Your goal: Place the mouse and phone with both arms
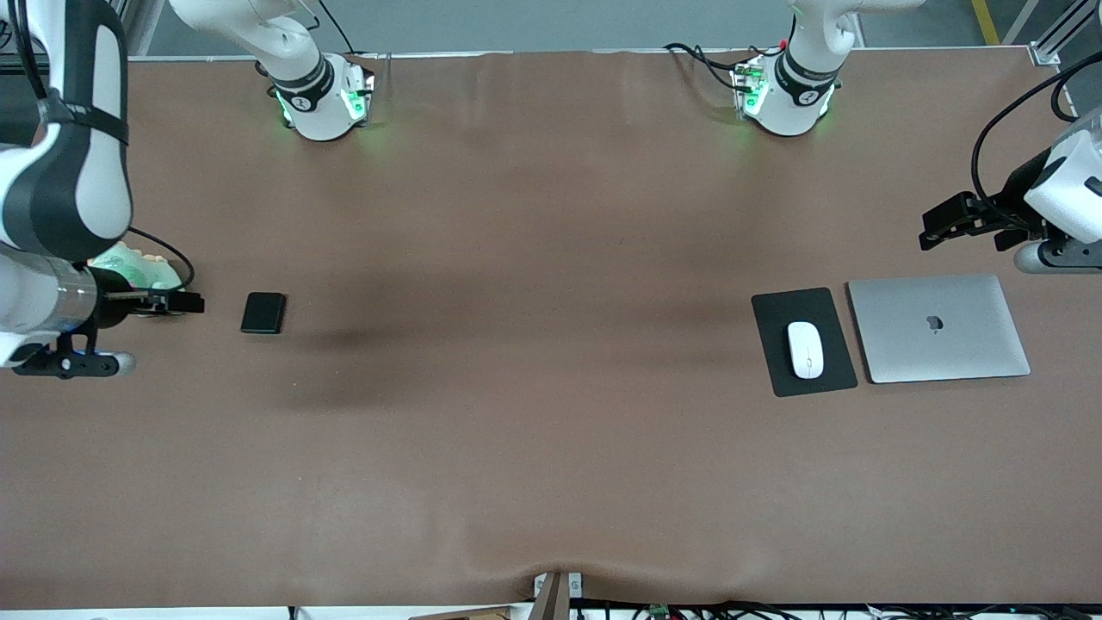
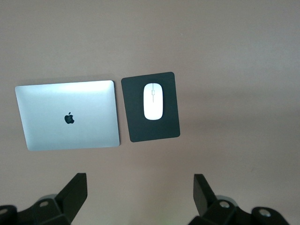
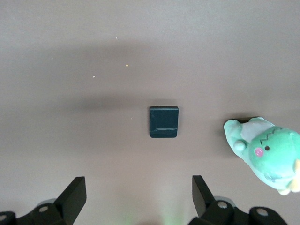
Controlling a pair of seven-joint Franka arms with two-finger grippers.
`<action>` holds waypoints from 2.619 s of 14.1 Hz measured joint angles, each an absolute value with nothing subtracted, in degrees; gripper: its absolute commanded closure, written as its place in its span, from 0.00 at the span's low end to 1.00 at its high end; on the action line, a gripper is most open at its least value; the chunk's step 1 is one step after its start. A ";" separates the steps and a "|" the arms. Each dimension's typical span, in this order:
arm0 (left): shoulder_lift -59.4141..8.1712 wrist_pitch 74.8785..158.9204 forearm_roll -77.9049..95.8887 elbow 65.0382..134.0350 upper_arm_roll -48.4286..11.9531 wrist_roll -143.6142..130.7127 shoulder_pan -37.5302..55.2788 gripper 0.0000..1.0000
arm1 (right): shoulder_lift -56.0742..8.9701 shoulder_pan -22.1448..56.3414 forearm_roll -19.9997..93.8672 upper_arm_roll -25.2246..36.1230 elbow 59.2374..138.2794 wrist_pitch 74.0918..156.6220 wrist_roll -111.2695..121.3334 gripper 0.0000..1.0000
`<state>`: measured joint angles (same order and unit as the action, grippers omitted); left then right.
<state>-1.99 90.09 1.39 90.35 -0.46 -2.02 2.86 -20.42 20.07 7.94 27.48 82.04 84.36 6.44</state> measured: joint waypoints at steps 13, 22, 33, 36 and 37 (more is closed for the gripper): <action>-1.99 90.12 1.39 90.33 -0.46 -2.02 2.86 0.00 | -9.29 5.03 7.95 13.23 69.93 68.87 6.44 0.00; -1.99 90.13 1.39 90.32 -0.46 -2.02 2.86 0.00 | -2.25 -0.85 5.10 7.36 71.99 64.93 6.44 0.00; -1.99 90.33 1.39 90.32 -0.46 -2.02 2.87 0.00 | -2.05 -0.86 4.05 6.84 73.19 65.03 6.41 0.00; -1.99 90.35 1.39 90.32 -0.46 -2.02 2.87 0.00 | -2.05 -0.86 3.75 6.12 73.89 65.76 6.23 0.00; -1.99 90.35 1.39 90.32 -0.47 -2.02 2.87 0.00 | -2.05 -0.86 3.47 5.65 74.27 66.21 6.19 0.00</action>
